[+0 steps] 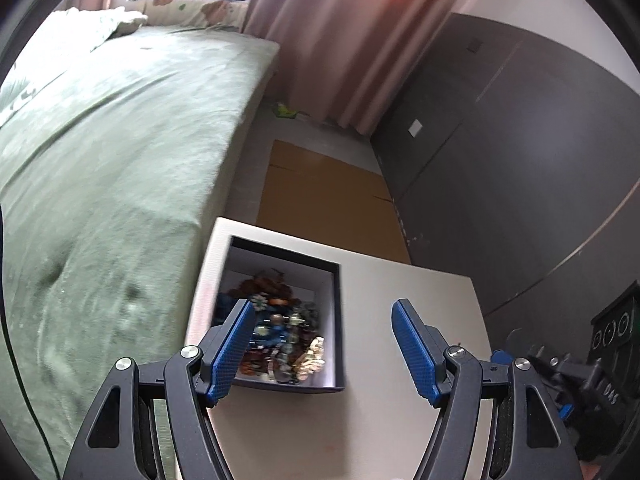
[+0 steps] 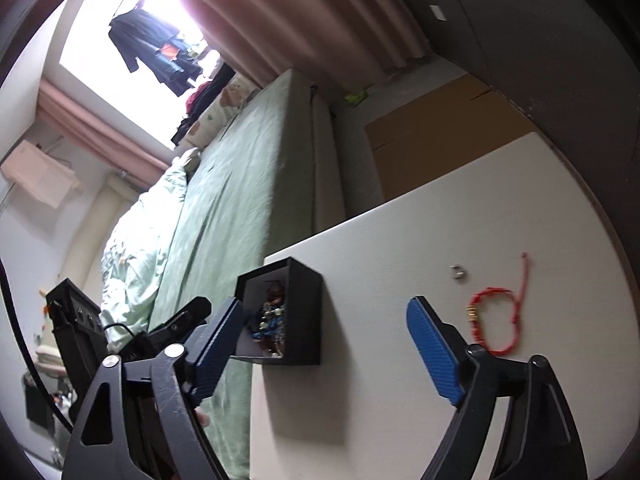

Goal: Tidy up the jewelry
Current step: 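Lift both open grippers away from the box, then grasp the red string bracelet with the left gripper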

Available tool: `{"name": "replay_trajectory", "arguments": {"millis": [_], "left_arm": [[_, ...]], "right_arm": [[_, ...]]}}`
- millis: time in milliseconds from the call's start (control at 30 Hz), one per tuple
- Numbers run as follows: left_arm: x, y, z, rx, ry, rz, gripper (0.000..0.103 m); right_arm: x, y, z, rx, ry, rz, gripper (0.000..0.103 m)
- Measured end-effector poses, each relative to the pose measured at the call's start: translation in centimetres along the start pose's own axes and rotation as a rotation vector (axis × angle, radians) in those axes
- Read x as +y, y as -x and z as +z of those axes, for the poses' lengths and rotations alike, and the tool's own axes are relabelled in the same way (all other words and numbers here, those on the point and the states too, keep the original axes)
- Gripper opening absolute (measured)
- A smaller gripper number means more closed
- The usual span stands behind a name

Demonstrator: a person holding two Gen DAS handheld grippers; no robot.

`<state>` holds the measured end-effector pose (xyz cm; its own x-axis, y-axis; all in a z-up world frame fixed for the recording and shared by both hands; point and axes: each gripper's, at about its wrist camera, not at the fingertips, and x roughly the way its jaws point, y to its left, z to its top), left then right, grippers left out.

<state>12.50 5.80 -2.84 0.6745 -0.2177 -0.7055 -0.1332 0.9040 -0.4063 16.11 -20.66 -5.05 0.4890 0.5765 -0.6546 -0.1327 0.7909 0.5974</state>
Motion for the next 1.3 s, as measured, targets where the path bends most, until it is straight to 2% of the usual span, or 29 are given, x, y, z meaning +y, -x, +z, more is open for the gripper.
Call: {"name": "replay_trajectory", "arguments": {"millis": [33,200,333,400,433,500,633,833,1133,1300], "left_arm": [[-0.4,-0.1,-0.1,0.001,-0.004,-0.003,0.072],[-2.7,-0.9,-0.6,0.013,-0.020,-0.039,0.072],[-4.5,-1.4,-1.0,0.017,-0.049,-0.056,0.072],[-5.4,-1.7,-1.2,0.020,-0.064,-0.070,0.077],[-5.9,-1.8,-1.4,0.017,-0.073,-0.076,0.084],[-6.7,-1.9,-1.7,0.009,-0.091,-0.077,0.092],[-8.3,-2.6,-2.4,0.026,-0.127,-0.094,0.095],[-10.1,-4.0,-3.4,0.068,-0.160,-0.092,0.095],[-12.0,-6.8,-4.8,0.133,-0.215,-0.056,0.095],[-13.3,-8.8,-6.1,0.181,-0.256,-0.045,0.076]], "right_arm": [[-0.4,0.3,0.1,-0.003,-0.007,-0.009,0.091],[-2.5,2.1,0.6,-0.012,-0.030,-0.056,0.094],[-4.4,3.3,0.8,-0.016,-0.054,-0.082,0.103],[-5.3,3.8,0.9,-0.018,-0.067,-0.095,0.103],[-5.8,4.0,1.0,-0.017,-0.073,-0.102,0.103],[-6.2,4.4,1.1,-0.019,-0.083,-0.108,0.103],[-7.1,5.2,1.3,-0.032,-0.095,-0.123,0.103],[-9.1,7.2,1.6,-0.068,-0.136,-0.147,0.103],[-12.1,8.2,1.9,-0.060,-0.205,-0.202,0.103],[-13.5,8.5,1.9,-0.050,-0.237,-0.210,0.097]]}}
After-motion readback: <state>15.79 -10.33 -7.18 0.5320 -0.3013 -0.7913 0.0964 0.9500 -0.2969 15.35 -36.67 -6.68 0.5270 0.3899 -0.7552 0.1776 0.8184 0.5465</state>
